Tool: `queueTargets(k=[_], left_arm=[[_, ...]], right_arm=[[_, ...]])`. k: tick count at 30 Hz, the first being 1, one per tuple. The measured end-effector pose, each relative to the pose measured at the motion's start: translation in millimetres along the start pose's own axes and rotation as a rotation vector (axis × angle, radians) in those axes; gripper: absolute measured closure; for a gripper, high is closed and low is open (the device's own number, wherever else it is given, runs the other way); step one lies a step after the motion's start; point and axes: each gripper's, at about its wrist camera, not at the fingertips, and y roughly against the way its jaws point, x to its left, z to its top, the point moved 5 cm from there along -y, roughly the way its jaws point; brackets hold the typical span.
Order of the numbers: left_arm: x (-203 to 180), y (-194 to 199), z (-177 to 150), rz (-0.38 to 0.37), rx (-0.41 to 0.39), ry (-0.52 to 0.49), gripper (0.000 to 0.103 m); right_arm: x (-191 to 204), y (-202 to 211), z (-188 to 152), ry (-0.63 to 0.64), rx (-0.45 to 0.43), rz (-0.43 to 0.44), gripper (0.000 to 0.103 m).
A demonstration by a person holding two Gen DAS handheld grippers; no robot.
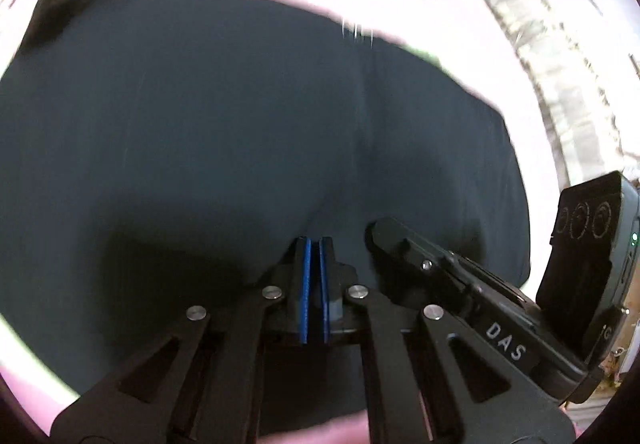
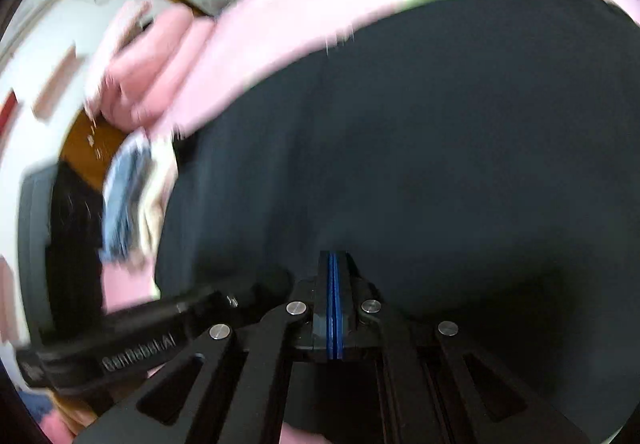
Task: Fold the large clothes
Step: 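Lay the hem onto the jacket and release both grippers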
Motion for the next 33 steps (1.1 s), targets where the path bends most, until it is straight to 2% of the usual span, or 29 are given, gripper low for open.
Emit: queueTargets(k=[2,5,8,10,11,13,14,15,16,18,19,20,21,23,24,26,27,29,30,31,32,33], left_arm=[[-1.0,-11.9,40.0,0.006,-0.053,0.003,0.099],[-2.1,-34.0,70.3,0.05,-0.079,0.005,0.1],[9.4,-34.1,101.9,0.175,-0.158,-0.034,0.102],[36.5,-23.0,114.6,0.26,-0.231,-0.049,0.102],[47.9,-20.7,116.9,0.281,-0.238,-0.041,0.102],[95.5,-11.5,123.3,0.456,-0.242,0.008,0.102],[120.1,-6.2,124.6,0.527,-0.237,0.042,0.102],[142.5,0.2,125.0,0.544,-0.229,0.09,0.102],[155.7,7.5,124.5,0.52,-0.228,0.133,0.102],[157.2,20.4,123.2,0.463,-0.24,0.176,0.102],[145.2,25.1,118.6,0.421,-0.251,0.186,0.102],[145.0,33.1,108.7,0.389,-0.252,0.182,0.102],[115.9,30.1,100.8,0.309,-0.254,0.152,0.102],[58.6,14.5,80.7,0.182,-0.235,0.099,0.102],[22.2,0.1,66.0,0.091,-0.187,0.062,0.102],[-15.8,-20.6,46.0,0.041,-0.122,0.022,0.102],[-23.2,-27.8,39.0,0.048,-0.113,0.022,0.102],[-17.9,-44.0,26.2,0.06,-0.068,0.045,0.102],[-11.2,-46.8,21.0,0.058,-0.062,0.056,0.102],[-11.1,-45.8,0.9,0.04,-0.066,0.064,0.102],[-1.0,-43.8,-4.4,0.022,-0.08,0.074,0.102],[15.0,-37.2,-9.8,-0.011,-0.095,0.086,0.102]], right_arm=[[-3.4,-6.9,32.1,-0.001,-0.035,-0.01,0.103],[-13.4,-26.1,66.3,-0.026,-0.05,-0.004,0.103],[-31.8,-25.6,80.8,-0.011,-0.059,-0.044,0.103],[-59.1,-11.2,85.0,-0.043,-0.086,-0.053,0.103],[-84.4,7.3,85.0,-0.049,-0.117,-0.109,0.103],[-132.6,42.5,83.6,-0.037,-0.181,-0.275,0.103],[-165.8,67.1,79.9,-0.059,-0.213,-0.387,0.103],[-187.6,82.6,76.5,-0.084,-0.223,-0.464,0.103],[-209.7,100.5,71.8,-0.124,-0.23,-0.506,0.103],[-221.9,123.3,64.6,-0.182,-0.265,-0.512,0.103],[-218.4,130.7,61.3,-0.189,-0.287,-0.526,0.103],[-202.3,132.4,60.1,-0.183,-0.315,-0.493,0.103],[-179.2,129.8,54.2,-0.172,-0.342,-0.37,0.103],[-148.2,123.5,37.1,-0.16,-0.327,-0.196,0.103],[-123.3,106.5,24.7,-0.158,-0.294,-0.096,0.103],[-89.8,71.3,-2.2,-0.163,-0.185,0.046,0.103],[-73.7,53.4,-18.1,-0.131,-0.127,0.066,0.103],[-62.8,35.8,-44.1,-0.044,-0.062,0.015,0.103],[-68.0,33.5,-57.0,-0.013,-0.031,-0.009,0.103],[-78.2,36.9,-65.9,0.0,-0.014,-0.018,0.103],[-70.7,27.5,-78.2,0.006,-0.006,-0.02,0.103],[-89.6,39.3,-85.1,0.009,-0.007,-0.044,0.103]])
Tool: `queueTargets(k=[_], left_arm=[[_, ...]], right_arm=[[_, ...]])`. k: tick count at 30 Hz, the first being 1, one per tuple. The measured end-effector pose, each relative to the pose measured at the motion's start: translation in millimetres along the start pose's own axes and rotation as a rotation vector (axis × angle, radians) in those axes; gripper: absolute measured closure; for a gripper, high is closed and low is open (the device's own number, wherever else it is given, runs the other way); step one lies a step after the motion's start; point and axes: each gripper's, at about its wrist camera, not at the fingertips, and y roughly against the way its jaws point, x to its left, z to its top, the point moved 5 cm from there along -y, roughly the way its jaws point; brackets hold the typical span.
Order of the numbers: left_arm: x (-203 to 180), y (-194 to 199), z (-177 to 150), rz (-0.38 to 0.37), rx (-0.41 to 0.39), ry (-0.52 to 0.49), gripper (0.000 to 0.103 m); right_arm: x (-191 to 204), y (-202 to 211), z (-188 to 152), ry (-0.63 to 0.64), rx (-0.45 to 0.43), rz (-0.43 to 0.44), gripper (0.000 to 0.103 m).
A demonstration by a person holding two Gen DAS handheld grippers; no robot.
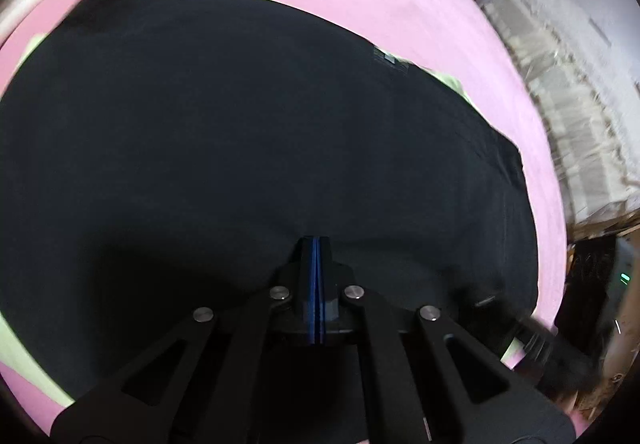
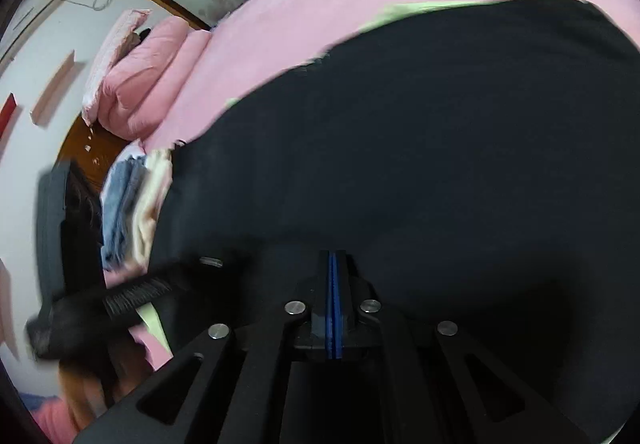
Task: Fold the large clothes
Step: 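Lay the hem onto the jacket and release both grippers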
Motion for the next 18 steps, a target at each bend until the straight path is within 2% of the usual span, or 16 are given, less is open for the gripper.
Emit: queueTargets(k=[1,2,3,4,6,7,9,10,11,12,14,18], left_arm=[[20.4,8.9,-2.9,0.034,-0.021,0.014,0.102],[43.6,14.5,-2.2,0.115,-0.038,0.016,0.102],[55.8,16.1,1.1,0.149,-0.044,0.018,0.102],[77.3,25.1,-0.6,0.241,-0.053,0.028,0.102],[109.8,36.8,-5.7,0.424,-0.048,0.034,0.102],[125.3,44.5,-8.8,0.438,-0.055,0.059,0.102],[141.1,55.5,-14.7,0.432,-0.065,0.132,0.102],[143.6,58.6,-17.3,0.41,-0.067,0.156,0.102],[143.8,62.5,-20.6,0.401,-0.075,0.178,0.102],[143.5,67.1,-26.0,0.418,-0.081,0.198,0.102],[143.1,71.1,-36.8,0.458,-0.072,0.228,0.102],[124.8,64.7,-66.3,0.456,-0.052,0.293,0.102]], right_arm=[[-24.2,13.8,-3.7,0.0,-0.013,-0.053,0.103],[-51.0,31.9,-9.3,-0.004,-0.028,-0.137,0.103],[-80.9,49.4,-12.5,-0.029,-0.045,-0.245,0.103],[-113.4,68.3,-16.8,-0.077,-0.052,-0.369,0.103],[-162.3,99.3,-22.2,-0.171,-0.061,-0.406,0.103],[-173.4,110.9,-25.5,-0.189,-0.065,-0.434,0.103],[-187.3,129.7,-30.0,-0.162,-0.051,-0.607,0.103],[-189.8,134.4,-31.1,-0.172,-0.053,-0.618,0.103],[-189.0,138.6,-31.6,-0.2,-0.072,-0.579,0.103],[-181.5,140.9,-31.1,-0.219,-0.104,-0.523,0.103],[-162.2,135.6,-29.1,-0.191,-0.124,-0.466,0.103],[-89.2,79.7,-27.5,-0.097,-0.079,-0.271,0.103]])
